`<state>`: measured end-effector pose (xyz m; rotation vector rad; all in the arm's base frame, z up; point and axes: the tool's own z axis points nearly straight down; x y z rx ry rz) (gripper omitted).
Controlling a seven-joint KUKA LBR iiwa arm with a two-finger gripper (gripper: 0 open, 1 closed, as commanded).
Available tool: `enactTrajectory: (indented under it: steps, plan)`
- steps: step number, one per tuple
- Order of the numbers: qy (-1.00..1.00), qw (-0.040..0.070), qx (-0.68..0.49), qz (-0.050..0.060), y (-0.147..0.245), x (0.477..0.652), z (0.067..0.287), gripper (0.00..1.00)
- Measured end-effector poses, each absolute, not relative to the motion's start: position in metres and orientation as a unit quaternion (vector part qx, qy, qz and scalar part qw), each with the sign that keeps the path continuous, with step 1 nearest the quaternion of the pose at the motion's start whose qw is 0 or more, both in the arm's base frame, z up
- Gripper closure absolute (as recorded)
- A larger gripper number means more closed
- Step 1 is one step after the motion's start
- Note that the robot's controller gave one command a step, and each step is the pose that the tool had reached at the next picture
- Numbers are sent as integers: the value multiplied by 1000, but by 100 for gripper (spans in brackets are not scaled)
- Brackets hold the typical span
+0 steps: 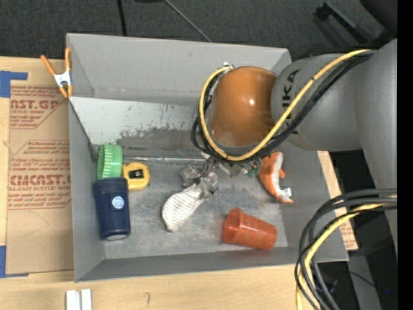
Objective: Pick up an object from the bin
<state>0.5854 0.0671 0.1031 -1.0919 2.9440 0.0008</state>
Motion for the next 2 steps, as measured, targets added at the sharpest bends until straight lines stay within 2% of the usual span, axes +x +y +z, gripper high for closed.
enactTrajectory:
  steps: [1,2]
  plan:
    - [938,-2,-348,1,67,584,116,100]
    - [938,-3,-348,1,67,583,139,100]
